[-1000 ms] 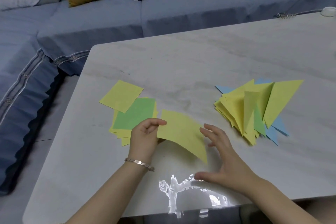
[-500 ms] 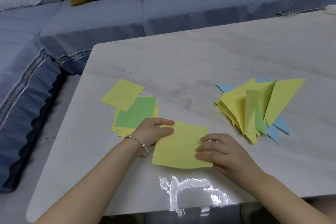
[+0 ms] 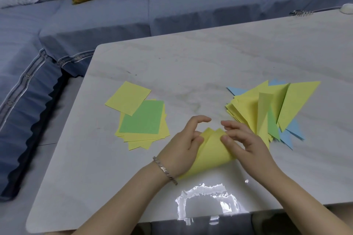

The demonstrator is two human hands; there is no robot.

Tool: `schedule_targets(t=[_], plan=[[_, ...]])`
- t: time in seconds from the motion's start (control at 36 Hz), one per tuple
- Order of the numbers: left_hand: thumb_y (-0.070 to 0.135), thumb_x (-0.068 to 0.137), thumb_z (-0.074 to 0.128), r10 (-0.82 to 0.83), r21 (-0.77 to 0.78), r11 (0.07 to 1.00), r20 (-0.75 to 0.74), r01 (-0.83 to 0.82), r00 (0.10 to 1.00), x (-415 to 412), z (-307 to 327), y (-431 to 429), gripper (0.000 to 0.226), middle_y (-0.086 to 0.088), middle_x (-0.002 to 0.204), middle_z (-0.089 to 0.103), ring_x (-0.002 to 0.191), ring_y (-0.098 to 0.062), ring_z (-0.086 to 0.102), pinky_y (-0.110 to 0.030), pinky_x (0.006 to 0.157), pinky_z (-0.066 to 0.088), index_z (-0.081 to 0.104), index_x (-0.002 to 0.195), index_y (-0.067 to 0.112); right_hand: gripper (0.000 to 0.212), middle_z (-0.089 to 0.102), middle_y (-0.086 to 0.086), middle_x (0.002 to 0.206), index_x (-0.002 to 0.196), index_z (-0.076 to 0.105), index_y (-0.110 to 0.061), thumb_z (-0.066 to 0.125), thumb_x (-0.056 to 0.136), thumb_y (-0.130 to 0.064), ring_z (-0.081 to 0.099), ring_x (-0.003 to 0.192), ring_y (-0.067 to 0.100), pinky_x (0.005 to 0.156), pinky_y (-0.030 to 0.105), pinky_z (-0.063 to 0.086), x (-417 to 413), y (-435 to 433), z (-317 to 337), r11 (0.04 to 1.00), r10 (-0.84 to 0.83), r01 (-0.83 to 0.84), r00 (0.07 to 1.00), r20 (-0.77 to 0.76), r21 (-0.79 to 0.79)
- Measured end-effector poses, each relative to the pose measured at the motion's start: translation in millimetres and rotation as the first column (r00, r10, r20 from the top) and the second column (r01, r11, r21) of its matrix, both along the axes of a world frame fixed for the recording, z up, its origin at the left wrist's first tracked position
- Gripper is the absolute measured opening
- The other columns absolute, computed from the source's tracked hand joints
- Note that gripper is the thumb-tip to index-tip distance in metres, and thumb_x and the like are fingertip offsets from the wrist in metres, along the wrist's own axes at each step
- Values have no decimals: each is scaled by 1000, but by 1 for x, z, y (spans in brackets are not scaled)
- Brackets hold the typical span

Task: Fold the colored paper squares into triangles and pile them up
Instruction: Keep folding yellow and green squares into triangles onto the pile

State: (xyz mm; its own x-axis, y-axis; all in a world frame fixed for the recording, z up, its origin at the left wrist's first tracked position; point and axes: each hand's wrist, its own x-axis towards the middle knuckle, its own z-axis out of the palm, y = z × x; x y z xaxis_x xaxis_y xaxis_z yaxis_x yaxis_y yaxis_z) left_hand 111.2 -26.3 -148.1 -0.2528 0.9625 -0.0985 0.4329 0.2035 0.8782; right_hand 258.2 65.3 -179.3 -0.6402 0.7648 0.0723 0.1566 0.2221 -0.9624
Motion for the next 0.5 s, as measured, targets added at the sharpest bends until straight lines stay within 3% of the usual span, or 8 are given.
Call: schedule_targets(t=[0.06, 0.17, 0.22, 0.31, 0.39, 0.5], plan=[[5, 93, 42, 49, -20, 999, 29, -48, 998, 2, -1, -1, 40, 6, 52, 38, 46, -6, 33, -17, 49, 28, 37, 101, 44, 24, 65, -15, 105, 66, 71, -37, 70, 81, -19, 57, 97, -6, 78, 4, 39, -1, 0, 1, 998, 22, -22, 1000, 7, -60], [12, 89, 55, 205, -97, 977, 153, -192, 967, 7, -2, 1, 21, 9, 52, 58, 48, -7, 47, -22, 53, 38, 53, 81, 31, 19, 71, -7, 77, 66, 72, -18, 70, 78, -5, 62, 71, 1, 68, 12, 45, -3, -4, 7, 990, 18, -19, 1000, -4, -138], [14, 87, 59, 277, -98, 960, 162, -264, 947, 8, -3, 2, 20, 1, 59, 60, 55, -13, 48, -25, 59, 39, 58, 71, 27, 21, 70, -6, 69, 62, 70, -18, 71, 76, -3, 60, 63, 1, 63, 12, 44, -4, -6, 8, 988, -34, 32, 999, -8, -153], [14, 84, 62, 345, -64, 939, 171, -339, 923, 8, -2, 1, 25, 4, 64, 61, 61, -4, 52, -16, 62, 42, 61, 64, 29, 24, 69, -11, 63, 58, 69, -21, 74, 73, -4, 59, 60, -1, 61, 11, 44, -5, -9, 11, 983, -91, 90, 996, 0, -158], [11, 80, 68, 364, -56, 931, 198, -360, 910, 11, 0, 0, 26, 16, 59, 61, 53, 6, 53, -5, 59, 42, 62, 66, 33, 22, 69, -12, 62, 59, 70, -21, 75, 72, -4, 59, 58, -3, 58, 9, 43, -5, -9, 11, 981, -109, 109, 994, 9, -159], [7, 75, 73, 383, -16, 922, 180, -387, 906, 17, -1, -4, 30, 16, 53, 57, 48, 3, 50, -5, 60, 41, 64, 70, 35, 23, 67, -15, 57, 57, 68, -22, 77, 70, -5, 56, 54, -4, 56, 7, 41, -6, -12, 12, 975, -139, 141, 990, 27, -169]])
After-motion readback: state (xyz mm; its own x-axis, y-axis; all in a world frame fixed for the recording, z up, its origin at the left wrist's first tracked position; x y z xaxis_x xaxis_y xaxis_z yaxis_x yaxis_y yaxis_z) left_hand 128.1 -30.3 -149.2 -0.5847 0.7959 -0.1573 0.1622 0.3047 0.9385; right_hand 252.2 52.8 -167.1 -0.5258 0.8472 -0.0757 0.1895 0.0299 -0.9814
